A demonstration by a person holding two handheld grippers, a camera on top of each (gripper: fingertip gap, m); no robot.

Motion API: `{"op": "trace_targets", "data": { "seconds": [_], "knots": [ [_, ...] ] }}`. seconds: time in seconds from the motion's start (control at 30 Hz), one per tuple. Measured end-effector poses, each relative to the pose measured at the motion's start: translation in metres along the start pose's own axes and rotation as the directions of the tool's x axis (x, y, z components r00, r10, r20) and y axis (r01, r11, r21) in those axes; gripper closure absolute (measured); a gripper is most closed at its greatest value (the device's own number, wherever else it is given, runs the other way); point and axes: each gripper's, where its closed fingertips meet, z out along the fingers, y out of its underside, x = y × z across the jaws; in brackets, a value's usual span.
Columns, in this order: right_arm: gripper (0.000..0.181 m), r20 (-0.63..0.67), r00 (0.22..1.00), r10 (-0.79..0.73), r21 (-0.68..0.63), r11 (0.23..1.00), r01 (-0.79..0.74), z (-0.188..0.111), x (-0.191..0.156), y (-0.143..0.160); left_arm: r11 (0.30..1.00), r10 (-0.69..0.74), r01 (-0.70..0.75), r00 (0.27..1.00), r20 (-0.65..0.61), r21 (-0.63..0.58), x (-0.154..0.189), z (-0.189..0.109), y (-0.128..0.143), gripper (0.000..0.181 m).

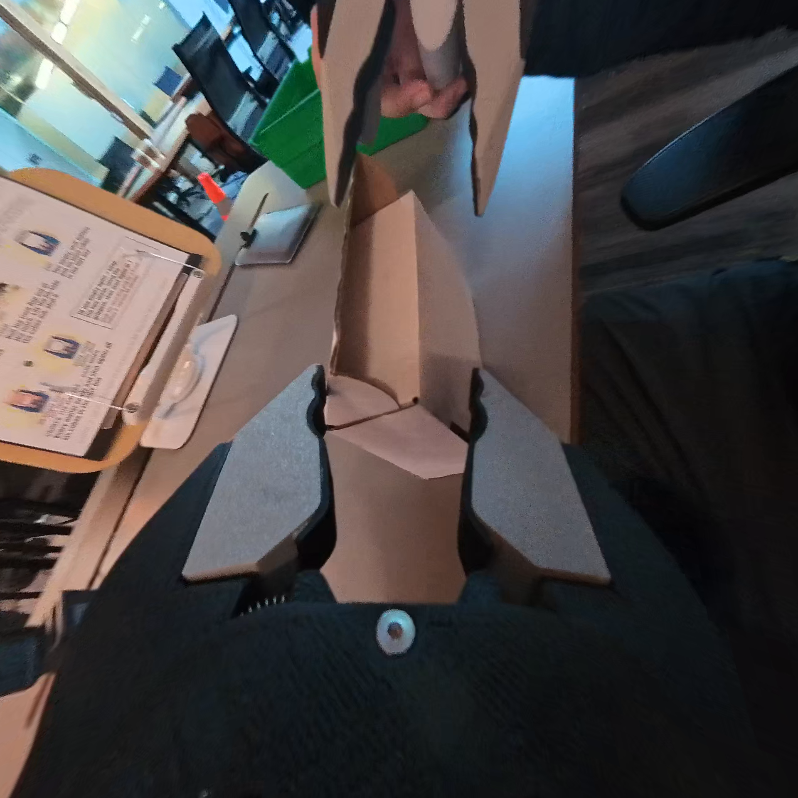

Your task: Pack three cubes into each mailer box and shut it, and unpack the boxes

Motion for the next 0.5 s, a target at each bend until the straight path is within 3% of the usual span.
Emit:
{"op": "trace_targets", "data": {
  "seconds": [0.13, 0.3, 0.4, 0.5],
  "knots": [
    [0.108, -0.028, 0.998, -0.052, -0.055, 0.997, 0.05, 0.005, -0.001, 0.006, 0.999, 0.038, -0.039, 0.996, 0.077, 0.02, -0.004, -0.003, -0.003, 0.12],
    [0.123, -0.03, 0.998, -0.063, -0.035, 0.997, 0.062, -0.003, 0.0, -0.005, 0.998, 0.023, -0.025, 0.999, 0.04, 0.051, 0.002, -0.006, -0.011, 0.132],
    [0.133, -0.004, 0.996, -0.089, -0.088, 0.992, 0.088, 0.002, -0.007, 0.006, 0.999, 0.04, -0.041, 0.999, 0.028, 0.03, 0.004, -0.005, -0.005, 0.148],
    [0.144, -0.007, 0.997, -0.07, -0.093, 0.993, 0.069, 0.005, -0.009, 0.012, 0.999, 0.039, -0.039, 0.999, 0.004, 0.005, 0.012, -0.001, 0.003, 0.149]
  ]
}}
